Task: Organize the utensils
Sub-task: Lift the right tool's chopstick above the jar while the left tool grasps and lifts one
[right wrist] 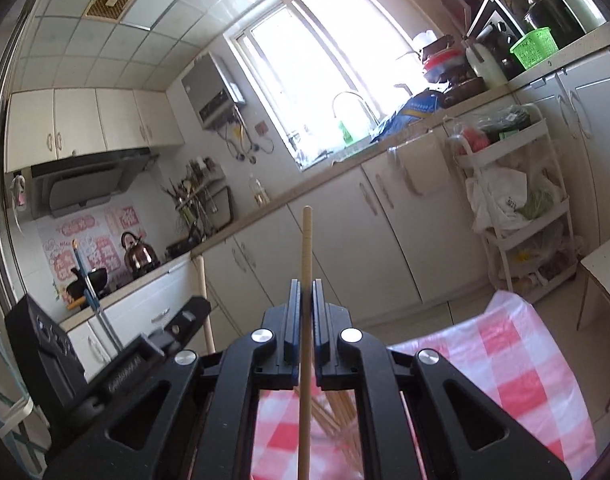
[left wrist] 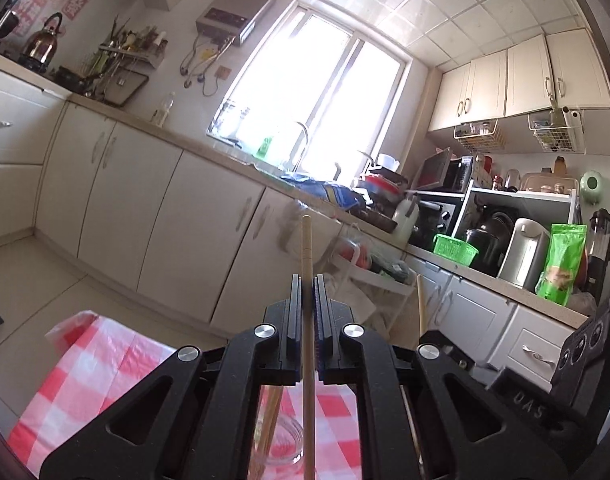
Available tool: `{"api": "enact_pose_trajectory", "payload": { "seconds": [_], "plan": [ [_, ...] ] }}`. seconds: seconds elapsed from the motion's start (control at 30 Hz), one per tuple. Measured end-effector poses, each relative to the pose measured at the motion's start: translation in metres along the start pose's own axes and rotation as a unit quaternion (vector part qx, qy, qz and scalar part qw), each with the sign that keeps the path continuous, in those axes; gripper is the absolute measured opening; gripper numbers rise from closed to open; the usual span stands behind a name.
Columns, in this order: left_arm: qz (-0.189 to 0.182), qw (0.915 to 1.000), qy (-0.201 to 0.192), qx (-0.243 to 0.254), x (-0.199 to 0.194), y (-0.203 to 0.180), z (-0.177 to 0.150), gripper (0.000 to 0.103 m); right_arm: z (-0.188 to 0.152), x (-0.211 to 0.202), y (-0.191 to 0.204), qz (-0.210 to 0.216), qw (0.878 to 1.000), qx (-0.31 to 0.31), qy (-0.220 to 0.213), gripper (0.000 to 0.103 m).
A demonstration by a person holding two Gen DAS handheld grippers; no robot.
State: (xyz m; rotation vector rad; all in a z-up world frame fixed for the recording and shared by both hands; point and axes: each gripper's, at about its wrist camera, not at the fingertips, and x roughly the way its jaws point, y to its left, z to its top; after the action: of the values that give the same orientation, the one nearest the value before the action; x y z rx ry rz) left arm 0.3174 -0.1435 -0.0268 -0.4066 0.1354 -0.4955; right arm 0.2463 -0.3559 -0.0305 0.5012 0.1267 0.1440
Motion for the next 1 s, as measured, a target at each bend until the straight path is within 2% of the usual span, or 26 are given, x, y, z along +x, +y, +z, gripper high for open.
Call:
{"api": "enact_pose_trajectory", "payload": {
  "seconds": [0.23, 0.6, 0.83, 1.0],
  "plan": [
    [0.020, 0.9995, -0.021, 0.009, 0.026, 0.009, -0.005, 0.005, 0.012, 0.027, -0.007, -0.004, 1.000, 0.008, -0.016, 0.006],
    [0.040, 0.9984, -0.033, 0.025, 0.061, 0.016, -0.017, 0.005, 0.005, 0.054, -0.015, -0.021, 1.000, 0.008, -0.011, 0.006],
    [0.055, 0.9973, -0.038, 0.030, 0.066, 0.024, -0.029, 0.005, -0.006, 0.076, -0.020, -0.031, 0.999, 0.007, 0.000, 0.006],
    [0.052, 0.9973, -0.033, 0.040, 0.065, 0.028, -0.038, 0.005, -0.016, 0.087, -0.022, -0.040, 0.999, 0.002, 0.008, 0.006]
  ]
}}
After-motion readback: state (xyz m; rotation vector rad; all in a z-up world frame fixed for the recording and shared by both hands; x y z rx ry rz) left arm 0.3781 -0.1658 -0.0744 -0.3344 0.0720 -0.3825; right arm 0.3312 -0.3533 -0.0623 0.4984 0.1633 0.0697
